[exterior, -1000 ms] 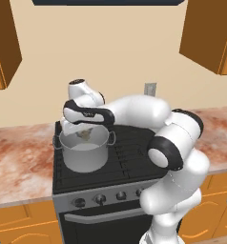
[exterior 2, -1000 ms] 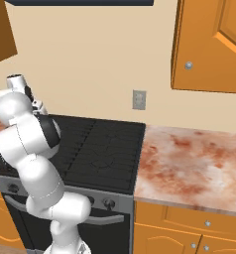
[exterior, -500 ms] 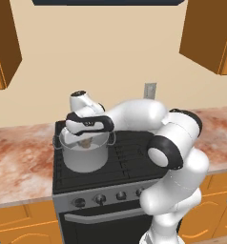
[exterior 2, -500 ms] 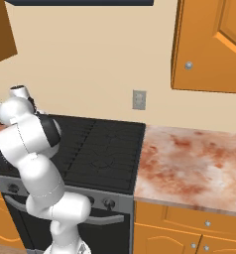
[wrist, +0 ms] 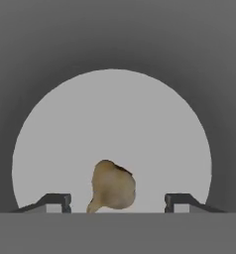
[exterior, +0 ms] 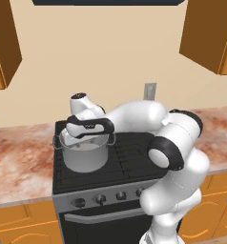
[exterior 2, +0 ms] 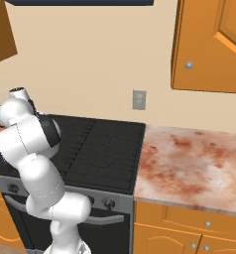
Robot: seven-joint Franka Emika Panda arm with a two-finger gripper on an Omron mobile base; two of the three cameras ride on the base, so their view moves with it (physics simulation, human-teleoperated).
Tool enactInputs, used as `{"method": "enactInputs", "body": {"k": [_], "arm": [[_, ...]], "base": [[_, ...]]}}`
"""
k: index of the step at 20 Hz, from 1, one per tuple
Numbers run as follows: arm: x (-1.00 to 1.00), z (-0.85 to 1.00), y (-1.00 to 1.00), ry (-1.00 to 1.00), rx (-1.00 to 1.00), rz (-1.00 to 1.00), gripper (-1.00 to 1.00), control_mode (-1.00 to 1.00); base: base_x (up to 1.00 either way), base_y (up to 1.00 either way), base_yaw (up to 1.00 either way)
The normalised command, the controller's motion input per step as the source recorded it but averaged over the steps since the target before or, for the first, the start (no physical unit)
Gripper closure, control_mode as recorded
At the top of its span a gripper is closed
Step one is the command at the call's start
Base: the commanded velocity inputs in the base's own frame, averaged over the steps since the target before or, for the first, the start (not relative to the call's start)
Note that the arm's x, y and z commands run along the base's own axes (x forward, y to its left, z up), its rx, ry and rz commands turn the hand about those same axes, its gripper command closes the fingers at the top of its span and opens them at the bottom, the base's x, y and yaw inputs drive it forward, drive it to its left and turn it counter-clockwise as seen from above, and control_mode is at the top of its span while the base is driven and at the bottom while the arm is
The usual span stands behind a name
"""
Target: Turn on the burner for the pot on the stove. Wait thirty seconds for the pot to heat up. Then add the garlic to the pot.
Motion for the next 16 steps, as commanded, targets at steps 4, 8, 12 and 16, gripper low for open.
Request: {"method": "enactInputs", "body": {"k": [4,8,12,16], "arm": [[0.00,0.06,0.00,-0.07,0.00,0.00,-1.00,-1.00],[0.00,0.22,0.00,-0.04,-0.02,0.00,-1.00,-1.00],[0.00,0.24,0.00,0.00,-0.01,0.00,-1.00,-1.00],[0.00,0.49,0.00,0.00,-0.04,0.00,-1.00,-1.00]], "base": [[0.00,0.00,0.00],[0.00,0.00,0.00],[0.00,0.00,0.00],[0.00,0.00,0.00]]}}
